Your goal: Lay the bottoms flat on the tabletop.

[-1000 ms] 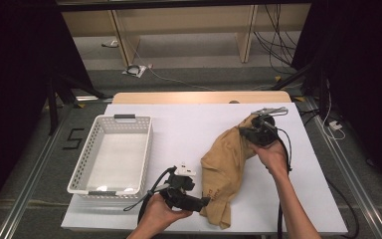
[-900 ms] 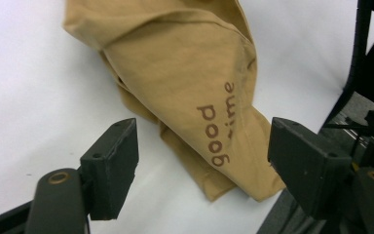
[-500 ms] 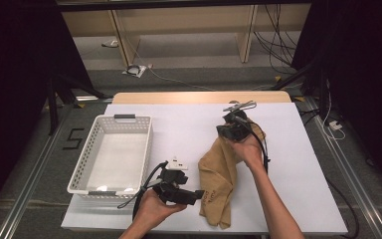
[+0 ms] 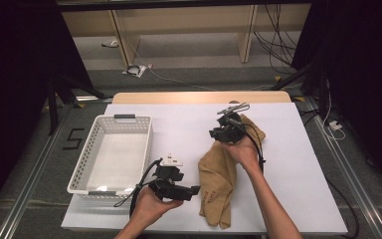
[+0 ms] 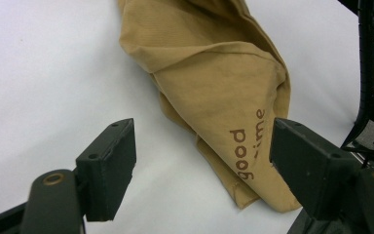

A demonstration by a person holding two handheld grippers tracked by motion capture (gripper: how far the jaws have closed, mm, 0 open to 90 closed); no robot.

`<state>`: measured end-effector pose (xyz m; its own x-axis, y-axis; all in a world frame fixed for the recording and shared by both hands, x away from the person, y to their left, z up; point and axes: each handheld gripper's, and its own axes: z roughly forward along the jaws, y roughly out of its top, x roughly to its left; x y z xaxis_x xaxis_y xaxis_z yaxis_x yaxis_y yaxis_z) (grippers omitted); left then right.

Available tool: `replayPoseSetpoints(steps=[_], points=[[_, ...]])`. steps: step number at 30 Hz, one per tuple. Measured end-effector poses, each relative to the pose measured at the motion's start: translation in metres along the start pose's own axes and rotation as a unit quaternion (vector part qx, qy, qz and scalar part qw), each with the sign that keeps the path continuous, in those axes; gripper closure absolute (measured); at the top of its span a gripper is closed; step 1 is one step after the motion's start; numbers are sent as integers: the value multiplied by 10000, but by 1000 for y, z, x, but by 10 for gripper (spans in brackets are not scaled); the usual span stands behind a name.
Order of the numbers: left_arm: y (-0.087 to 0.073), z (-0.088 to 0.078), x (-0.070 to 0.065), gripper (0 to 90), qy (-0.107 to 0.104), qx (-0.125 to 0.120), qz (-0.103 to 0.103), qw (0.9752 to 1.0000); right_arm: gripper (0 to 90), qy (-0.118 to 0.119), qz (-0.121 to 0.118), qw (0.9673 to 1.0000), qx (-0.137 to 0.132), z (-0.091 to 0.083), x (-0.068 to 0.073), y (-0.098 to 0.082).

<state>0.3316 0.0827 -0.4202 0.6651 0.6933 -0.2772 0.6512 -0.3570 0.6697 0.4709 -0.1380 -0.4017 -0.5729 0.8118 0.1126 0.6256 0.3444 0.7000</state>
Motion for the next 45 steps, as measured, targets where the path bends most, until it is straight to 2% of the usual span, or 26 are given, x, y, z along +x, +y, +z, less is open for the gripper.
replayPoseSetpoints(steps=[2,5,8,11,16,20,21,23,26,29,34,40,45], points=[[0,0,0,249,-11,-1,4,10000,665,172,9,9998,-114,-10,-4,-2],[1,1,-1,246,-20,-19,-4,10000,584,257,84,9993,-244,-29,-8,-6],[2,1,-2,245,-14,-10,19,10000,525,236,117,9987,-441,-52,-12,-15],[2,2,-2,245,-14,-8,17,10000,500,26,42,9991,-410,-73,-17,-28],[2,3,-3,242,-8,9,28,10000,452,-194,294,9990,-269,-90,-35,-58],[3,2,-3,233,14,-21,39,10000,402,-436,502,9977,-136,-92,-47,-79],[3,2,-3,232,14,-19,41,10000,383,-456,642,9969,-67,-91,-50,-84],[3,1,-2,229,23,-20,43,10000,363,-595,788,9951,-10,-89,-55,-93],[2,0,-2,224,33,-34,40,10000,349,-671,971,9930,86,-86,-63,-104],[3,-1,-1,219,47,-37,52,10000,345,-680,1086,9915,240,-81,-68,-114],[4,-5,-1,212,71,-73,56,9999,327,-550,1349,9886,378,-70,-76,-123],[3,-6,0,210,93,-79,50,9999,311,-528,1317,9882,581,-59,-76,-128],[2,-5,0,210,99,-65,44,9999,301,-385,1426,9867,682,-48,-78,-131]])
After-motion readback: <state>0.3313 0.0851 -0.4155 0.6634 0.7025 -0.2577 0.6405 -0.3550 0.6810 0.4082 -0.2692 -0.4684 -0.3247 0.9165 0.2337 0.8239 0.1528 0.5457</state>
